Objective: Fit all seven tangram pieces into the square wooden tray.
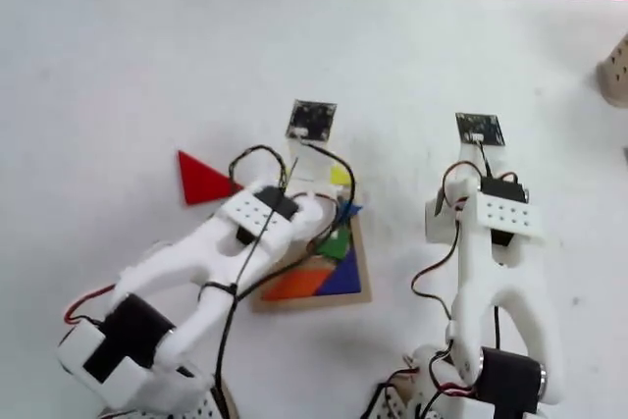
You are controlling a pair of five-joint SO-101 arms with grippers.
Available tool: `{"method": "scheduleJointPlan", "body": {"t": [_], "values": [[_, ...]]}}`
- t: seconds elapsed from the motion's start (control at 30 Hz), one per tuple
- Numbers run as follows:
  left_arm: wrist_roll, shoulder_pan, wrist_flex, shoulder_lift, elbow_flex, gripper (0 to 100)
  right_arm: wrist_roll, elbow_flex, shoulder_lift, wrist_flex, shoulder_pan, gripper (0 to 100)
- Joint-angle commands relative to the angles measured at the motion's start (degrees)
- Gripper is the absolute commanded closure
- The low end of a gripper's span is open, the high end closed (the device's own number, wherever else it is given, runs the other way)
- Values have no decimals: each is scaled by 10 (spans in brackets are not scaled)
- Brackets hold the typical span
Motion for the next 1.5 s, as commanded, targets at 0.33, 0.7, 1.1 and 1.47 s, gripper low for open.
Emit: {"method": "scheduleJointPlan", "body": {"t": [0.33,0.7,1.1,1.47], "values": [[11,74,-85,52,13,979,8,-4,-5,-8,3,981],[11,77,-83,51,18,979,8,-4,-5,-8,3,981],[-25,116,29,-7,47,979,8,-4,-4,-17,3,981],[-4,82,8,-69,49,979,8,3,-4,-17,-9,981]]}}
